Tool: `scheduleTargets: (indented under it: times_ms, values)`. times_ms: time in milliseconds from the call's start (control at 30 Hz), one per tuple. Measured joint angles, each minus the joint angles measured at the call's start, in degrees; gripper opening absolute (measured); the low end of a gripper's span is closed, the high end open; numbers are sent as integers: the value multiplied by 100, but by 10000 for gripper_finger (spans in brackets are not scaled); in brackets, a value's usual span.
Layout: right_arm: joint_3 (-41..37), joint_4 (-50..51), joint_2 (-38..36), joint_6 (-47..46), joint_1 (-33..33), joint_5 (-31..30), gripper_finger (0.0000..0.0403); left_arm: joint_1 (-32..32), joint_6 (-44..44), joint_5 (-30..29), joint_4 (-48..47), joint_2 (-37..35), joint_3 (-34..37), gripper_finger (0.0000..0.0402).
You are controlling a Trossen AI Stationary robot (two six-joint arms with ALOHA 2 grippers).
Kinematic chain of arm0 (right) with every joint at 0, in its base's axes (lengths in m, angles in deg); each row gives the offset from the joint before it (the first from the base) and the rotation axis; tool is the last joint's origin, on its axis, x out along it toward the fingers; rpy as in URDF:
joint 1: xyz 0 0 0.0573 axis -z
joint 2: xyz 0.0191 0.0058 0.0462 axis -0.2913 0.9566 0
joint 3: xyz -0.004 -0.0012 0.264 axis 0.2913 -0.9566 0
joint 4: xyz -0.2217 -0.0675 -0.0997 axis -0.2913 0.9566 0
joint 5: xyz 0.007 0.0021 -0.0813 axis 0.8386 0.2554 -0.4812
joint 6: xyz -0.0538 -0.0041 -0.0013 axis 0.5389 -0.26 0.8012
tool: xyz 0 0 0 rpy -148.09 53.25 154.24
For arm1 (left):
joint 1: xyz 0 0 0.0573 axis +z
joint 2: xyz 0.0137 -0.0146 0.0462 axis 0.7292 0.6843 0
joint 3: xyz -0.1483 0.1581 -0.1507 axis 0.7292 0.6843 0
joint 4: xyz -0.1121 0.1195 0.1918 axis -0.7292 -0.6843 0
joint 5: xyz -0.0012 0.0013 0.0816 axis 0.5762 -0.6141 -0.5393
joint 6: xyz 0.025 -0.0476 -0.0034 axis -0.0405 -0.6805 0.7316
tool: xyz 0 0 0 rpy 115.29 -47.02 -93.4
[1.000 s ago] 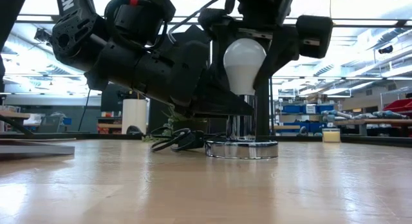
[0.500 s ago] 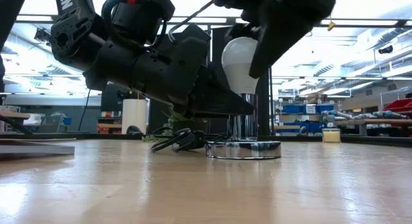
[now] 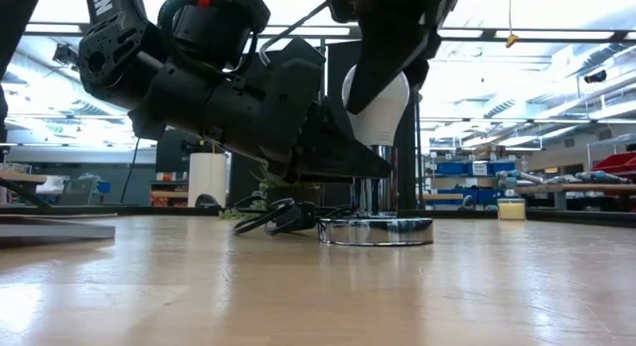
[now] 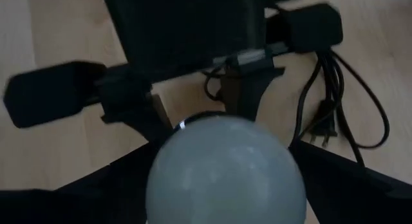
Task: Screw lightbulb
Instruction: Remove the white lightbulb from the lamp socket
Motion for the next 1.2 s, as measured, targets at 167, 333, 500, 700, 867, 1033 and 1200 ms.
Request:
scheduleTargets:
  times_ms: [167, 333, 500, 700, 867, 1033, 1200]
  values:
    - [0, -39, 0, 111, 15, -2, 313, 0, 0, -1, 0, 0, 0, 194]
    - [0, 47, 0, 215, 67, 133, 288, 0, -1, -11, 0, 0, 0, 194]
    - [7, 26, 0, 1551, 79, 311, 276, 0, 31, -26, -2, 0, 0, 194]
    - [9, 29, -9, 4394, 112, 795, 280, -1, 80, -6, 14, 0, 0, 194]
    - [-2, 20, -9, 6951, 166, 882, 279, -2, 88, 55, 37, 0, 0, 194]
    - [-7, 16, -5, 7754, 256, 897, 281, -14, 65, 59, 52, 0, 0, 194]
    - [-7, -57, -9, 6474, 224, 756, 295, -28, 68, 63, 54, 0, 0, 194]
